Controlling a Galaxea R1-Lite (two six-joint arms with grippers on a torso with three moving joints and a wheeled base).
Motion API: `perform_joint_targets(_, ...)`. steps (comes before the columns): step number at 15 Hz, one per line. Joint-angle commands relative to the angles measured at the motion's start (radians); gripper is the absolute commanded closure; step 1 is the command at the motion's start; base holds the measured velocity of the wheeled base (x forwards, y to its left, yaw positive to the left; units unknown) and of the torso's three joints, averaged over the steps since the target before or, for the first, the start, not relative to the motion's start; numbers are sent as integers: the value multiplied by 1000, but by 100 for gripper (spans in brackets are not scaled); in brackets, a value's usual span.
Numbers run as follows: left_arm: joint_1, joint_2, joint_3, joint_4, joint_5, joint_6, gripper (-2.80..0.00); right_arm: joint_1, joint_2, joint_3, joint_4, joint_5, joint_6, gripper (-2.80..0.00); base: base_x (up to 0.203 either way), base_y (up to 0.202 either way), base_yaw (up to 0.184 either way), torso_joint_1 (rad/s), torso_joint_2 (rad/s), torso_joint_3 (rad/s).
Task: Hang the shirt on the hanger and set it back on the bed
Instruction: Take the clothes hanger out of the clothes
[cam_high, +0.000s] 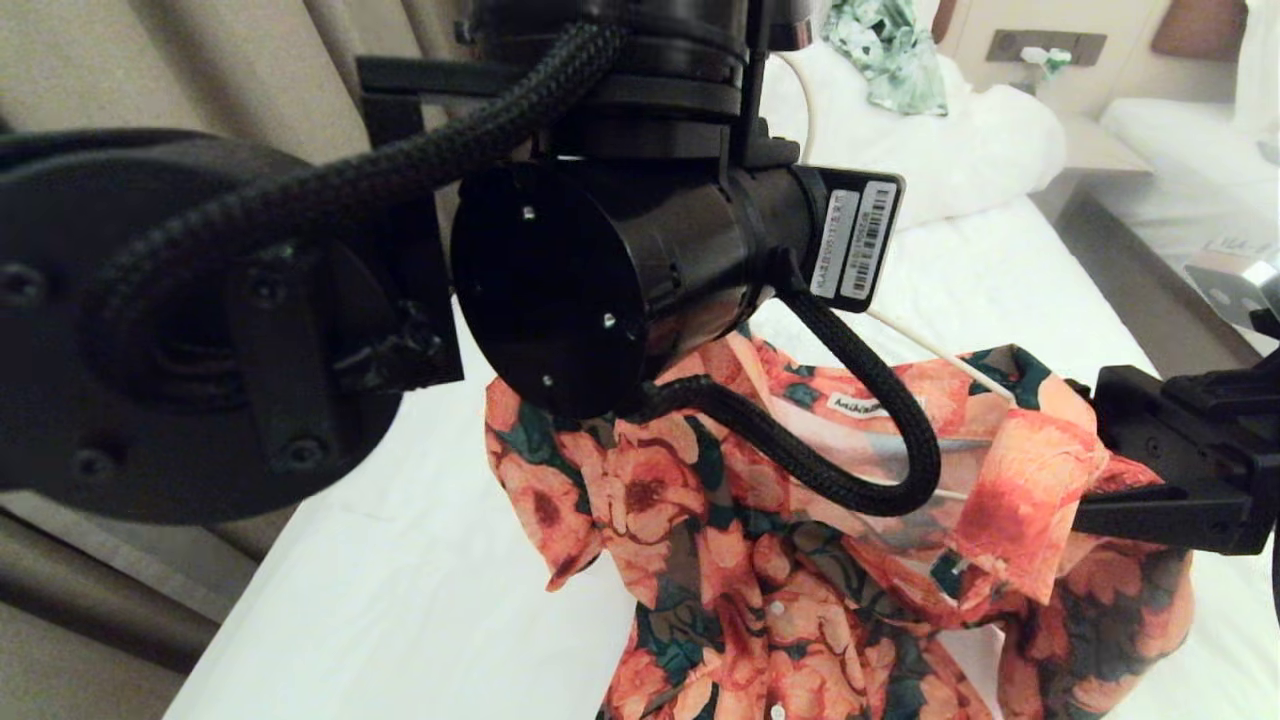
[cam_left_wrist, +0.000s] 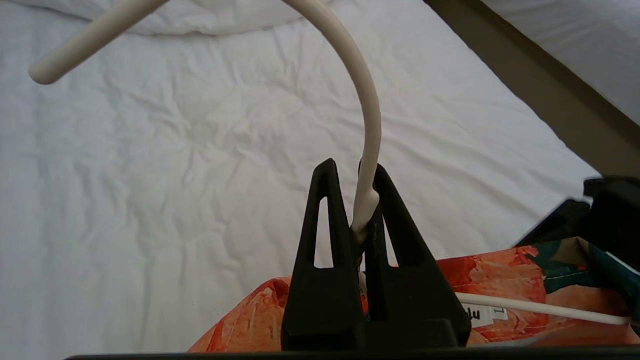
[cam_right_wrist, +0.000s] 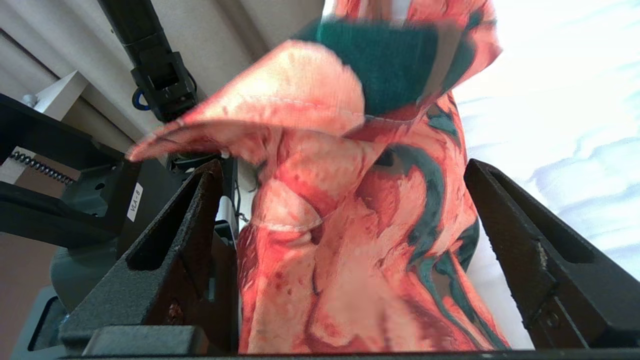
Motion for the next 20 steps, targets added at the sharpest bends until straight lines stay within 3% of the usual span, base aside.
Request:
perform_joint_targets(1,-17,8,21,0,0,-3,0,0,-10,-2,-8,7,23,-280,0,0,0,0,0,0)
perform_joint_targets(8,-29,39,9,-58,2,-1,0,-24,-26,-9,-10,8,47,-280,0,0,0,0,0,0)
perform_joint_targets(15,63,17,0,-60,1,40,0,-31,-60,-8,-3,6,50,-280,0,0,0,0,0,0)
perform_joint_targets(20,77,-1,-8,-51,1,42,0,-68,-53,-10,-11,6,48,-280,0,0,0,0,0,0)
